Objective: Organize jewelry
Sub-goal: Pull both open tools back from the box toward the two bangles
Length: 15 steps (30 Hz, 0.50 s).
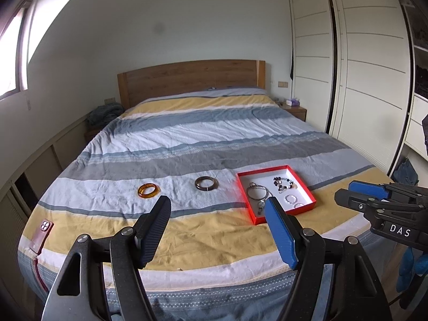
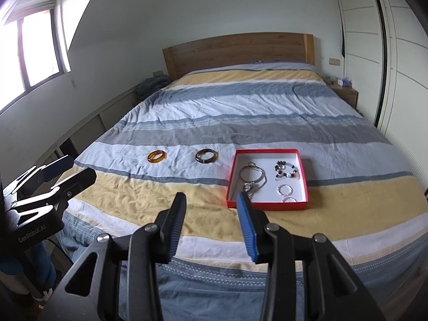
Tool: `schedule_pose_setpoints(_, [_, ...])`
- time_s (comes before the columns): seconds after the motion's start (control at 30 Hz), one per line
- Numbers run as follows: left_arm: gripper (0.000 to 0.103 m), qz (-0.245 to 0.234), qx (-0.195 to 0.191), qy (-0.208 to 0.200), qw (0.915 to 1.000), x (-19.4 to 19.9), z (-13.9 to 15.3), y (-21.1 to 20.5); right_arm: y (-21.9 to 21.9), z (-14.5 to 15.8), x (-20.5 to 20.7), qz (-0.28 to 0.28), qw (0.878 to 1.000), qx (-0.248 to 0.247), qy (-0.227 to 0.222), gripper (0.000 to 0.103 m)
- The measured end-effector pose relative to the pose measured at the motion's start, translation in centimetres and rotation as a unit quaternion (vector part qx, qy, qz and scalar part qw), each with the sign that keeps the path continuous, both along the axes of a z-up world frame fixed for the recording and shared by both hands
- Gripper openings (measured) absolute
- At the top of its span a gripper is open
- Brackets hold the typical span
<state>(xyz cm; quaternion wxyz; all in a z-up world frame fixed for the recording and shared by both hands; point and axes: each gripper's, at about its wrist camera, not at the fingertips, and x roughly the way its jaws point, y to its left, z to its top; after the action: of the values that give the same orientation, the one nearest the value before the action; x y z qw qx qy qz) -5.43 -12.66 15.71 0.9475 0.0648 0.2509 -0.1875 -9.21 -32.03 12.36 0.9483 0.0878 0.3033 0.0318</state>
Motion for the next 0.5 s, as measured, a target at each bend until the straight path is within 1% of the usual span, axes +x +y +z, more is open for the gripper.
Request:
schedule_pose_setpoints(0.13, [0.075, 0.007, -0.009, -0.011, 0.9999, -0.9, 0.6, 1.1, 1.1, 0.6, -0.5, 0.009, 1.0, -0.007, -0.011, 0.038])
schedule_pose_setpoints(0.27, [0.076, 0.013, -0.015, -0.02, 0.9996, -1.7, 0.9, 1.9, 2.0, 1.0, -0.9, 0.017, 1.0, -0.015, -0.017, 0.038])
schedule_pose_setpoints(0.5, [0.076, 0.022, -0.02, -0.021, 0.9993, -1.8, 0.7, 2.9, 3.1, 1.2, -0.9, 0.027, 0.999, -0.024, -0.023, 0.038])
